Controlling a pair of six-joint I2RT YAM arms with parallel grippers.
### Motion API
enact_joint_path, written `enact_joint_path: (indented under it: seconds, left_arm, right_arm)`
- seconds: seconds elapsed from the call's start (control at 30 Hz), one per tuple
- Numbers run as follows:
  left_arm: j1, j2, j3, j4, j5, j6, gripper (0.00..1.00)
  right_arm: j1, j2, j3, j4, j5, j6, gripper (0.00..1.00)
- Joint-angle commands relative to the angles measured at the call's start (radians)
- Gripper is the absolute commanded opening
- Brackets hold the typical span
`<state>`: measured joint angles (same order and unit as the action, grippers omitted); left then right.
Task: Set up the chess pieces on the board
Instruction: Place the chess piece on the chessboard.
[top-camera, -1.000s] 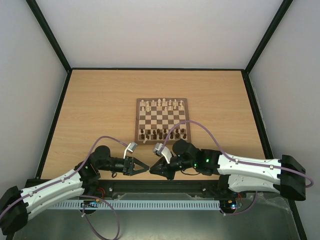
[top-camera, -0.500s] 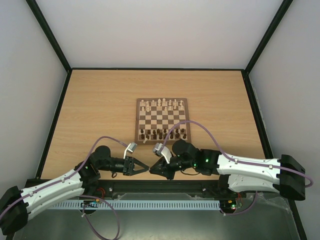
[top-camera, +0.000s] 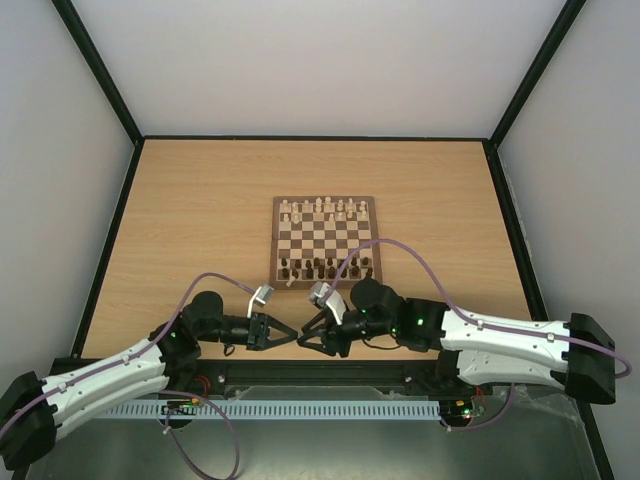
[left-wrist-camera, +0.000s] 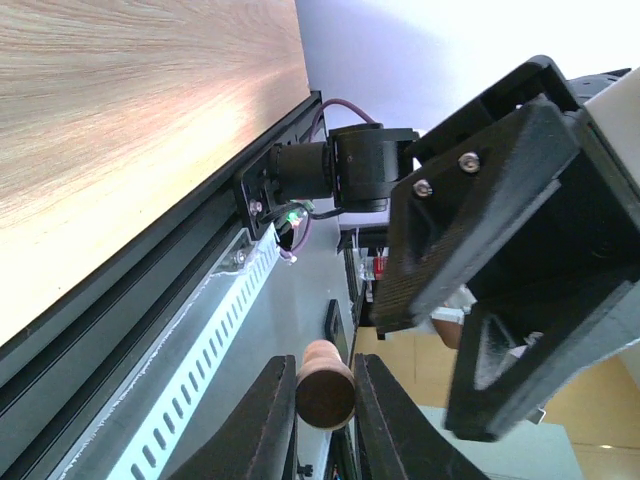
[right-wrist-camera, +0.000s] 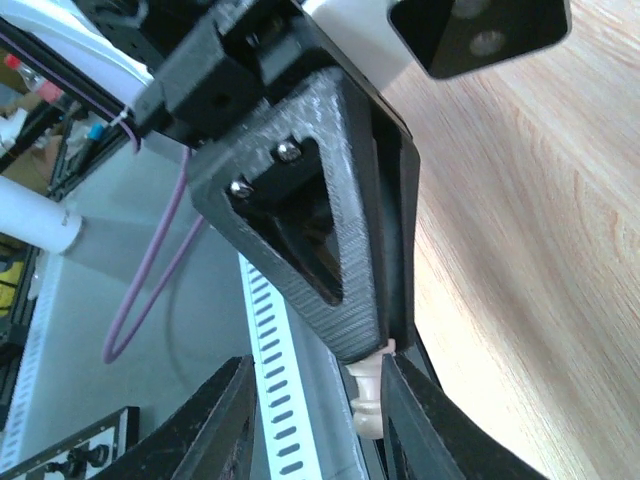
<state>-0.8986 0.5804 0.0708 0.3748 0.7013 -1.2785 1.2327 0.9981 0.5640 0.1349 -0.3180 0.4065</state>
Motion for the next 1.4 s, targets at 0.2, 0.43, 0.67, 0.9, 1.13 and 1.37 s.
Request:
enact_joint_path:
  seconds: [0.2,0.43,0.67,0.9,1.13,1.37]
  left_arm:
    - [-0.003,-0.001,0.047,0.023,-0.055,0.006,0.07]
    - [-0.002,0.003,0.062,0.061,-0.094,-0.031,0.07]
    - [0.008,-0.019,0.043,0.104,-0.113,-0.080,0.06]
    - [0.024,-0.076,0.027,0.119,-0.126,-0.128,0.06]
    - [0.024,-0.094,0.009,0.139,-0.123,-0.155,0.06]
    - [0.024,-0.096,-0.003,0.148,-0.125,-0.161,0.06]
  right_arm:
    - [0.008,-0.123,-0.040,0.029,0.109,0.049,0.44]
    - [0.008,-0.177,-0.109,0.123,0.132,0.104,0.46]
    - [0.008,-0.145,-0.127,0.172,0.100,0.119,0.36]
    - [0.009,-0.139,-0.140,0.194,0.125,0.125,0.36]
    - [0.008,-0.153,-0.151,0.226,0.149,0.132,0.33]
    - [0.008,-0.140,-0.145,0.256,0.129,0.129,0.30]
